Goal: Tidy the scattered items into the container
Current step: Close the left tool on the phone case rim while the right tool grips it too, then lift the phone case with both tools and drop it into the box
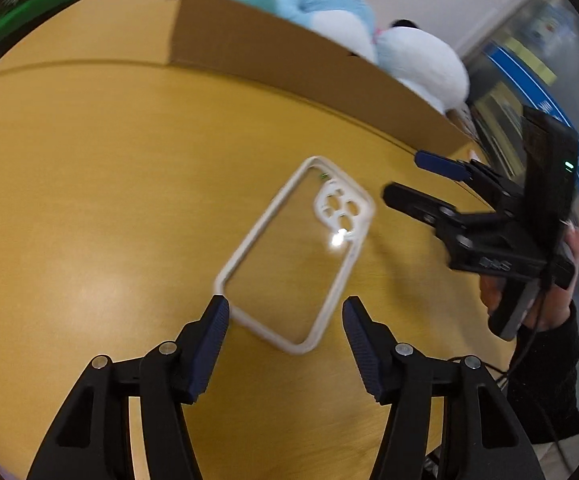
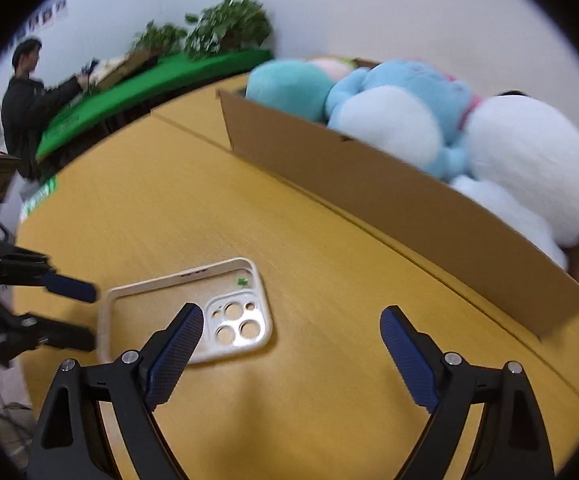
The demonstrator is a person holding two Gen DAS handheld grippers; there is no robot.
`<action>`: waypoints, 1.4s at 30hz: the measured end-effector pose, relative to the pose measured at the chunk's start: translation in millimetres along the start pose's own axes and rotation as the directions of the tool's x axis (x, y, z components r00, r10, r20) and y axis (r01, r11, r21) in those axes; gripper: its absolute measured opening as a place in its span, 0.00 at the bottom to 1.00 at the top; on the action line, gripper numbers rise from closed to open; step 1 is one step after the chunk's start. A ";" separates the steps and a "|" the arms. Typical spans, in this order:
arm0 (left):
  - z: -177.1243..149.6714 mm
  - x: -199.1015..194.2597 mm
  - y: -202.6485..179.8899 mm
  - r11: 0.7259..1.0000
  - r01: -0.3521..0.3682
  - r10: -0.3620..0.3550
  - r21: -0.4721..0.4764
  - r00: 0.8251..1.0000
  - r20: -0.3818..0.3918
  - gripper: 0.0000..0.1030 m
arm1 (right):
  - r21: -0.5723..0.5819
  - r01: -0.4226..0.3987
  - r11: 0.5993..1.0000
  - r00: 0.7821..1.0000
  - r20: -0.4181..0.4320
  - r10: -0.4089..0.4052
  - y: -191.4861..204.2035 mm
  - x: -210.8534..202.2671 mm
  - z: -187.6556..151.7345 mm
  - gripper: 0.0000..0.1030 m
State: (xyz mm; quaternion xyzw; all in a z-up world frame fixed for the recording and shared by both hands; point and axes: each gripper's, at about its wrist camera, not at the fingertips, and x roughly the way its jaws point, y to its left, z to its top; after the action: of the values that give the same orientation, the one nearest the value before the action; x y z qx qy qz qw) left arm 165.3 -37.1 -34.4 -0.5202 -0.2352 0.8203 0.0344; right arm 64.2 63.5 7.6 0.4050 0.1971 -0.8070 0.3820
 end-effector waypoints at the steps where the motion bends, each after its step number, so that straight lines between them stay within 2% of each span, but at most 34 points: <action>1: -1.1 4.8 3.4 1.000 -0.009 0.008 -0.024 1.000 -0.014 0.50 | -0.011 0.007 1.000 1.000 -0.025 -0.007 0.8 13.2 2.8 0.85; 2: -1.9 7.4 5.9 0.999 -0.009 0.009 -0.035 1.000 -0.022 0.44 | -0.017 0.012 1.000 0.999 -0.053 -0.013 0.6 26.1 4.6 0.80; 4: 4.0 13.3 1.5 0.999 -0.022 0.021 -0.041 0.999 -0.026 0.24 | -0.004 0.010 1.000 0.995 -0.095 -0.010 -1.3 43.1 4.0 0.72; 5: 6.4 16.3 3.3 0.999 -0.021 0.019 -0.050 0.999 -0.030 0.18 | 0.000 0.001 1.000 0.996 -0.091 -0.001 -1.7 43.8 3.6 0.66; 6: 8.9 18.6 8.1 0.998 -0.010 0.008 -0.058 0.999 -0.031 0.17 | -0.003 -0.003 1.000 0.997 -0.081 0.003 -1.7 40.3 2.7 0.61; 7: 12.0 20.6 9.9 0.998 0.000 -0.002 -0.063 0.999 -0.033 0.15 | -0.002 -0.001 1.000 0.997 -0.081 0.001 -2.3 35.7 1.2 0.48; 8: 16.1 23.7 9.9 0.998 0.010 -0.013 -0.064 0.999 -0.034 0.15 | 0.007 -0.006 1.000 0.997 -0.081 0.007 -4.0 31.2 -0.9 0.31; 9: 20.7 26.5 9.7 0.998 0.012 -0.013 -0.061 0.999 -0.032 0.14 | 0.023 -0.016 1.000 0.997 -0.078 0.017 -6.8 26.0 -4.8 0.24; 10: 24.3 27.8 8.5 0.999 0.010 -0.012 -0.053 1.000 -0.028 0.13 | 0.044 -0.024 0.999 0.997 -0.073 0.027 -10.2 21.9 -9.8 0.19; 12: 31.4 31.0 3.6 0.999 0.010 -0.011 -0.037 1.000 -0.024 0.11 | 0.080 -0.005 0.997 0.998 -0.063 0.010 -16.5 13.9 -21.6 0.17; 14: 41.9 34.0 1.0 1.000 0.016 -0.016 -0.022 1.000 -0.010 0.03 | 0.126 0.018 0.992 0.999 -0.044 -0.013 -23.5 1.7 -29.5 0.06; 16: 56.0 28.8 -8.8 0.996 0.086 -0.086 0.007 0.996 0.008 0.01 | 0.180 0.023 0.983 1.000 -0.005 -0.022 -33.2 -15.9 -32.4 0.05; 18: 73.1 22.7 -24.3 0.992 0.098 -0.101 0.079 0.994 0.035 0.01 | 0.198 0.031 0.980 0.999 0.036 -0.039 -39.7 -32.6 -26.3 0.05; 21: 101.5 18.0 -46.2 0.980 0.122 -0.132 0.156 0.990 0.057 0.01 | 0.154 0.103 0.983 0.993 0.040 -0.111 -41.5 -41.6 -8.8 0.05; 24: 121.7 21.3 -47.6 0.984 0.084 -0.096 0.155 0.993 0.071 0.02 | 0.190 0.104 0.976 0.994 0.009 -0.107 -60.3 -30.4 -4.4 0.05; 27: 116.6 30.8 -34.3 0.993 0.027 -0.032 0.114 0.999 0.041 0.02 | 0.232 0.090 0.969 0.995 0.031 -0.099 -69.7 -33.1 -11.7 0.07; 28: 113.5 35.9 -31.2 0.995 0.022 -0.024 0.101 0.999 0.024 0.02 | 0.234 0.098 0.967 0.993 0.039 -0.110 -68.9 -35.9 -14.1 0.15; 29: 110.1 40.8 -26.7 0.996 0.030 -0.030 0.082 1.000 0.001 0.03 | 0.231 0.105 0.967 0.992 0.045 -0.118 -65.5 -38.4 -18.5 0.28; 30: 107.8 44.8 -25.9 0.997 0.034 -0.033 0.070 0.999 -0.013 0.07 | 0.224 0.107 0.969 0.992 0.047 -0.120 -65.9 -39.2 -17.4 0.33; 31: 104.5 50.2 -26.1 0.997 0.031 -0.029 0.065 0.999 -0.029 0.15 | 0.218 0.106 0.970 0.992 0.046 -0.119 -68.5 -39.7 -17.1 0.40; 32: 100.3 55.0 -26.8 0.998 0.029 -0.026 0.061 0.999 -0.046 0.19 | 0.217 0.107 0.970 0.992 0.038 -0.118 -72.0 -37.3 -18.1 0.41; 33: 96.7 61.9 -27.9 0.998 0.034 -0.030 0.051 0.997 -0.070 0.26 | 0.220 0.114 0.969 0.992 0.022 -0.122 -75.7 -32.9 -18.5 0.41; 34: 92.8 66.3 -27.8 0.998 0.038 -0.034 0.041 0.995 -0.088 0.28 | 0.223 0.121 0.967 0.992 0.002 -0.125 -78.5 -26.8 -19.7 0.41; 38: 87.3 71.3 -32.3 0.999 0.039 -0.037 0.014 0.994 -0.102 0.28 | 0.200 0.097 0.975 0.993 -0.086 -0.081 -79.9 4.3 -25.1 0.40; 39: 83.8 73.0 -37.5 0.999 0.037 -0.036 0.010 0.994 -0.105 0.22 | 0.191 0.096 0.977 0.991 -0.106 -0.076 -77.6 9.9 -28.9 0.38; 40: 82.6 74.9 -40.7 1.000 0.028 -0.026 0.013 0.994 -0.107 0.15 | 0.183 0.093 0.979 0.991 -0.113 -0.073 -74.9 12.9 -32.2 0.32; 41: 82.4 75.6 -42.5 1.000 0.025 -0.023 0.018 0.994 -0.106 0.15 | 0.183 0.086 0.979 0.992 -0.102 -0.068 -73.2 11.8 -33.6 0.17; 42: 81.7 75.6 -43.5 0.999 0.026 -0.024 0.019 0.994 -0.107 0.15 | 0.186 0.080 0.979 0.993 -0.102 -0.062 -71.4 10.3 -35.0 0.13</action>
State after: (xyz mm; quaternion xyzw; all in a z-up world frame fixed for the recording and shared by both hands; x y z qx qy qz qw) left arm 51.6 -4.3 -51.0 -0.5599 -0.2310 0.7932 0.0627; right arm 22.5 125.8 -20.9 0.4703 0.1515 -0.8150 0.3026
